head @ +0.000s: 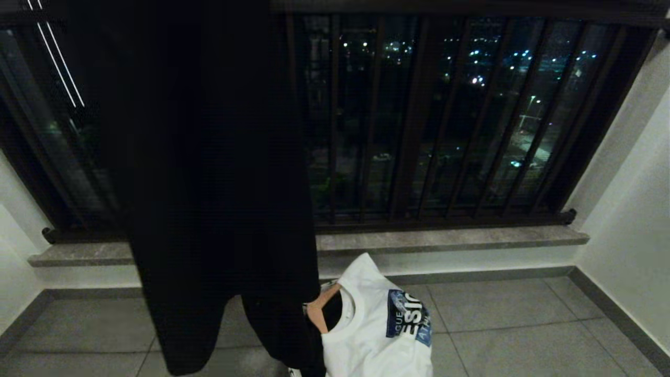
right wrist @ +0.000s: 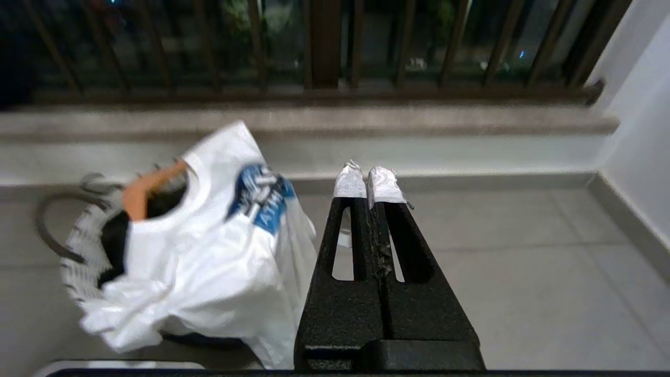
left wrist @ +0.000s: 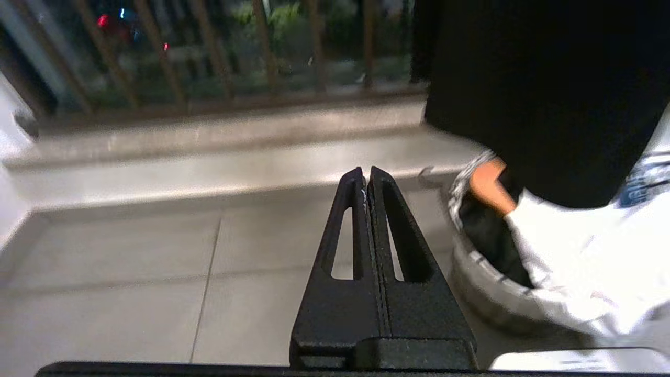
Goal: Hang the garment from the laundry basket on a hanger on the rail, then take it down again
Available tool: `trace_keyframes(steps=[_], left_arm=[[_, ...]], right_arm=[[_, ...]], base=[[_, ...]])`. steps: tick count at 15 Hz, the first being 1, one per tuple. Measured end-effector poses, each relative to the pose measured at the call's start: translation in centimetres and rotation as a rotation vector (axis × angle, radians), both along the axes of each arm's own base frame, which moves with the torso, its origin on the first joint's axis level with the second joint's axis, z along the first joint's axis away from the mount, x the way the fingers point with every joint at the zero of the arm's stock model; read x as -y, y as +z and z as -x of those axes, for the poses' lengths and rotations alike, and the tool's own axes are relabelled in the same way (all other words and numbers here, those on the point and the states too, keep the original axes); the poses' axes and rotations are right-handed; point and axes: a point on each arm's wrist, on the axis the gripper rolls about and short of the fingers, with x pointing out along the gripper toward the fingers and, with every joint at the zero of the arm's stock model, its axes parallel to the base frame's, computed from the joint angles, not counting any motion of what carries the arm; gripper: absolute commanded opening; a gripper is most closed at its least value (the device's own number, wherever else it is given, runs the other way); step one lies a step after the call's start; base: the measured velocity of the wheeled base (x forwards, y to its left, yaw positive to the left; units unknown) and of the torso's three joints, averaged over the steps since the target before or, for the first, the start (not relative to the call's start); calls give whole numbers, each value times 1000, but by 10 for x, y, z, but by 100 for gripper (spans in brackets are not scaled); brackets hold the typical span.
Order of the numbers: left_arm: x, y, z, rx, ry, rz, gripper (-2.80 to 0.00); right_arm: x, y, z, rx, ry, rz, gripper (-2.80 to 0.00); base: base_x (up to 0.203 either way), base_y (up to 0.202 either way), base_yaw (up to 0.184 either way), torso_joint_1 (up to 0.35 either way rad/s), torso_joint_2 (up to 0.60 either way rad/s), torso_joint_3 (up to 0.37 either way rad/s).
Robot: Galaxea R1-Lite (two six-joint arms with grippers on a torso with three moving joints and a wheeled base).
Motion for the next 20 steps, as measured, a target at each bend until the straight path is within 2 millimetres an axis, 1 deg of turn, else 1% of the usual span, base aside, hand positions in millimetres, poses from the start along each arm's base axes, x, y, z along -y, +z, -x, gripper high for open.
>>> trace_keyframes(steps=[1, 5, 20], left_arm=[[0, 0, 0, 0, 1, 0, -280], [0, 0, 0, -1, 1, 1, -280], [0, 0, 0, 0, 0, 0, -280]], right_arm=[[0, 0, 0, 0, 0, 0, -280], [0, 0, 0, 0, 0, 0, -280], [0, 0, 0, 0, 0, 0, -280]], base=[[0, 0, 0, 101, -495, -256], [0, 0, 0, 307, -471, -264], [0, 0, 0, 252, -517, -272]])
